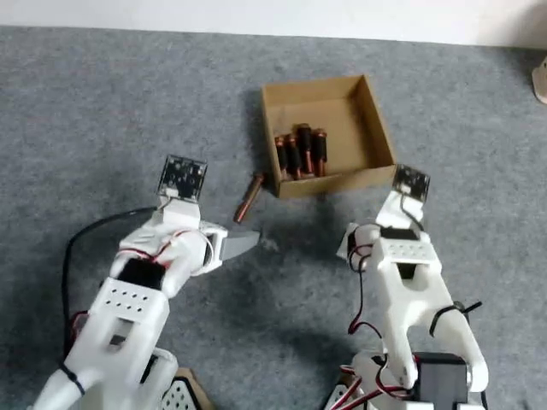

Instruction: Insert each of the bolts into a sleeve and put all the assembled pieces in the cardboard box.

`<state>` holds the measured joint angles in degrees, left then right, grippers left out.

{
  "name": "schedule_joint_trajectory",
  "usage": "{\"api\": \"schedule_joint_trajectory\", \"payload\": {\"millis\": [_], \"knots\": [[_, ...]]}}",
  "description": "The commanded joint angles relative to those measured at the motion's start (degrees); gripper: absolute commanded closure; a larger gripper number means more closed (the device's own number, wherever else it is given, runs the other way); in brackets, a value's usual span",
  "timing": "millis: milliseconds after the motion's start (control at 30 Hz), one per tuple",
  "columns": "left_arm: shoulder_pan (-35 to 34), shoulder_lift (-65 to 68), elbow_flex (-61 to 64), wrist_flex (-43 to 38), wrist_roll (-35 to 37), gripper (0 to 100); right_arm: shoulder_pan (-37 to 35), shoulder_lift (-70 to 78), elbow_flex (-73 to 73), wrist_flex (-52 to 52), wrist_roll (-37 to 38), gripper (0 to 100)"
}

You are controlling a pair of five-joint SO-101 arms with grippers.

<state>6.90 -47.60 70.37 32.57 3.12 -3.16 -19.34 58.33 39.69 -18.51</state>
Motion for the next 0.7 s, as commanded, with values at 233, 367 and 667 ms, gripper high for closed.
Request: {"api": "schedule_joint_trajectory", "payload": {"millis": [233, 367, 667], "knots": [[-0.31, 11.47, -17.98, 8.97, -3.96, 57, 5.23, -2.68, 0.31, -1.71, 5.27, 99.3], [-0.04, 24.75, -28.35, 13.36, -3.96, 57, 5.85, -2.68, 0.48, -1.8, 5.63, 99.3], [1.54, 44.88, -46.73, 17.41, -4.22, 57, 5.76, -2.68, 0.57, -5.23, 5.71, 99.3]]}}
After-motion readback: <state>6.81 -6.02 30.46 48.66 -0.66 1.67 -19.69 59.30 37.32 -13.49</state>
